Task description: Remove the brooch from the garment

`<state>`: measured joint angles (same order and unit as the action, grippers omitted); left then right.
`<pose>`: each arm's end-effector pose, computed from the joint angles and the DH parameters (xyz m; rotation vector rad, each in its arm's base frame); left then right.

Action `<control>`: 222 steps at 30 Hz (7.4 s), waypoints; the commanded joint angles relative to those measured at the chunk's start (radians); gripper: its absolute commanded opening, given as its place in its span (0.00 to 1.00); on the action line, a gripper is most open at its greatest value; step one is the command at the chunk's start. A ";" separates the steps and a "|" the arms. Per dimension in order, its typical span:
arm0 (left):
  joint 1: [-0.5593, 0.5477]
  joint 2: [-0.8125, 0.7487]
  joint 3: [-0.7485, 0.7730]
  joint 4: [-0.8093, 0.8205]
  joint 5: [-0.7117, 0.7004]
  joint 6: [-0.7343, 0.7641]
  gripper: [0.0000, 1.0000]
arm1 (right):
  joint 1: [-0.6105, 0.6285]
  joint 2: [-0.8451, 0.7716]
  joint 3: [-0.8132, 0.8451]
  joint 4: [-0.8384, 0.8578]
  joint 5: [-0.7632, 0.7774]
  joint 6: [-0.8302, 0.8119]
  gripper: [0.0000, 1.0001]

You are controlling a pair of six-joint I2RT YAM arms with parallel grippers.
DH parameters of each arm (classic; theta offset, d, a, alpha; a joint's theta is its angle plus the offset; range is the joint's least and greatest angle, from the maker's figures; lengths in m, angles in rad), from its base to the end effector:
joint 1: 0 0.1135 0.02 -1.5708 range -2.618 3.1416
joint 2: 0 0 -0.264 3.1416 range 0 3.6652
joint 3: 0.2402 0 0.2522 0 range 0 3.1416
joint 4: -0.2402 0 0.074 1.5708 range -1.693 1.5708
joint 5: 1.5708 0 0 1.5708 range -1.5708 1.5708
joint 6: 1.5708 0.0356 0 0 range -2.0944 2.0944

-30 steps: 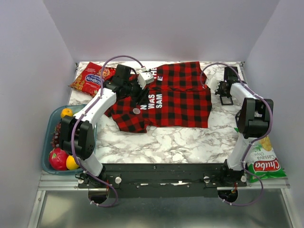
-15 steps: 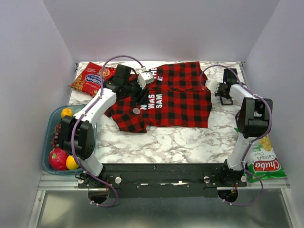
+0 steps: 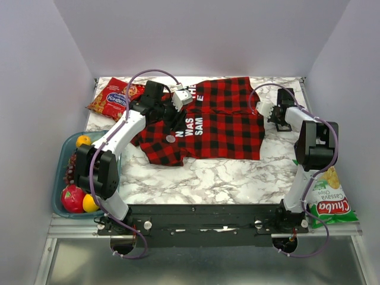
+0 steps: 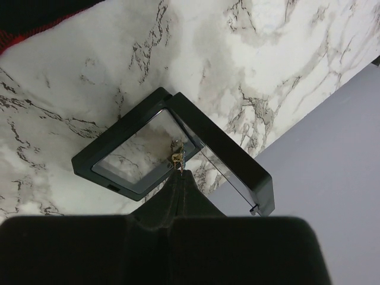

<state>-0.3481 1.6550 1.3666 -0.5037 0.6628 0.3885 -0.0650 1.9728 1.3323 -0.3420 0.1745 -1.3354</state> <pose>0.3364 -0.1454 0.2918 1.1064 1.9846 -0.7554 0.4148 -0.0332 0.1674 -1.5520 2.2267 -0.7111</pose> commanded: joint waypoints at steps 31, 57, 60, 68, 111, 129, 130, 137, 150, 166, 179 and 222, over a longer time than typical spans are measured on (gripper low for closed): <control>0.004 0.003 -0.001 -0.022 0.006 0.015 0.57 | 0.062 -0.027 0.286 -0.526 -0.297 0.427 0.32; 0.037 0.213 0.002 -0.065 -0.318 0.081 0.55 | 0.327 -0.357 0.200 -0.267 -0.721 0.851 0.92; 0.027 0.223 -0.006 -0.087 -0.313 0.211 0.55 | 0.327 -0.368 0.176 -0.267 -0.710 0.848 0.92; -0.012 0.155 -0.158 -0.049 -0.370 0.538 0.60 | 0.327 -0.362 0.165 -0.267 -0.698 0.841 0.92; 0.018 0.384 0.131 -0.194 -0.269 0.144 0.41 | 0.327 -0.385 0.120 -0.258 -0.675 0.841 0.94; 0.120 0.365 0.154 -0.309 0.012 -0.049 0.00 | 0.341 -0.350 0.142 -0.258 -0.687 0.846 0.94; 0.120 0.345 0.149 -0.297 0.009 -0.065 0.00 | 0.343 -0.351 0.142 -0.259 -0.687 0.846 0.94; 0.135 0.264 0.147 -0.268 0.137 -0.276 0.00 | 0.361 -0.341 0.143 -0.267 -0.698 0.851 0.94; 0.143 0.281 -0.082 0.193 0.504 -0.871 0.00 | 0.522 -0.353 0.009 -0.247 -0.704 0.662 0.89; 0.162 0.318 -0.305 0.695 0.638 -1.435 0.00 | 0.757 -0.246 -0.239 0.333 -0.679 0.156 0.83; 0.182 0.330 -0.342 0.757 0.643 -1.525 0.00 | 0.818 -0.264 -0.246 0.345 -0.708 0.169 0.55; 0.271 0.075 -0.385 0.327 0.350 -0.321 0.40 | 0.708 0.185 0.327 -0.265 -0.977 0.930 0.01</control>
<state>-0.0589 1.7653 1.0084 -0.2466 0.9993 -0.0025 0.6487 2.1414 1.6253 -0.5529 -0.7345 -0.4183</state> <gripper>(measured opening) 0.405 0.014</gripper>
